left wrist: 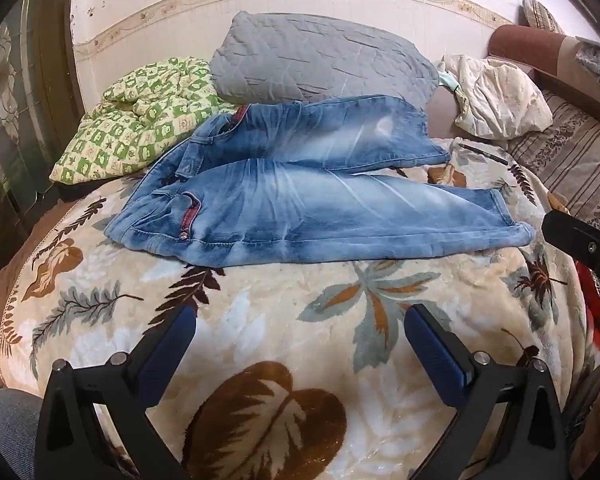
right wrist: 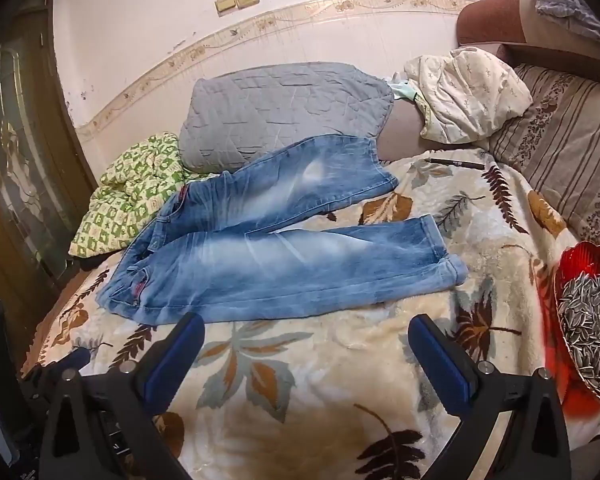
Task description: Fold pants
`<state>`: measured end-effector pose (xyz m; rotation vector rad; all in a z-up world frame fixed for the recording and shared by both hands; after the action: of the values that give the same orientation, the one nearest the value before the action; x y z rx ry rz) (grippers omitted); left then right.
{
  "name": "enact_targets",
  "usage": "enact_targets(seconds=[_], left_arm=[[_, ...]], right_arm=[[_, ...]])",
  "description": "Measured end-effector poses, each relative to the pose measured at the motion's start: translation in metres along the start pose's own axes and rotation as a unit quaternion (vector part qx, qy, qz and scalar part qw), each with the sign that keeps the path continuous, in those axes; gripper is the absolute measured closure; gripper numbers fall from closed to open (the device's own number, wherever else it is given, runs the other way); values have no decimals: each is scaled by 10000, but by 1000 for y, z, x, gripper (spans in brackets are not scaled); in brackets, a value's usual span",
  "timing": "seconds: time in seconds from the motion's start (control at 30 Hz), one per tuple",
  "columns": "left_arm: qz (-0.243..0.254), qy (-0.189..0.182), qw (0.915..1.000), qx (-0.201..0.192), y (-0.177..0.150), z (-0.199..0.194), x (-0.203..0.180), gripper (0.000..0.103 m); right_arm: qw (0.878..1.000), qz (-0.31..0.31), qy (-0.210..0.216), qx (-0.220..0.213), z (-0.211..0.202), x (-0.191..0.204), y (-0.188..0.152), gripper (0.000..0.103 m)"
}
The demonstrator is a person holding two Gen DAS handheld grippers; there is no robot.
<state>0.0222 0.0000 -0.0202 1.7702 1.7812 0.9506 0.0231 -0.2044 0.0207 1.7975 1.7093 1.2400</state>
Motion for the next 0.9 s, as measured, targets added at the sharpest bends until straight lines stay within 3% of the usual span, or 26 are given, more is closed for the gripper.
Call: enact_targets(seconds=[0.17, 0.9], left_arm=[[-2, 23, 10000, -16, -1, -1, 0, 0], [-90, -11, 9998, -151, 3, -4, 1, 0]], right_arm=[[9997, -22, 225, 40, 0, 4, 1, 0], [9997, -42, 252, 43, -1, 6, 1, 0]])
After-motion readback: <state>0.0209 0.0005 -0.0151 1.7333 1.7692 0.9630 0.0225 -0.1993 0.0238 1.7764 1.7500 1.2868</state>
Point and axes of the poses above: each gripper's, at about its wrist camera, not at the fingertips, and z roughly the way its jaws point, x to its left, y to its top, the point moved 3 cm from there along z, roughly the way its jaws point, and after that the axes turned 9 degrees about y, right-handed, at the moved point
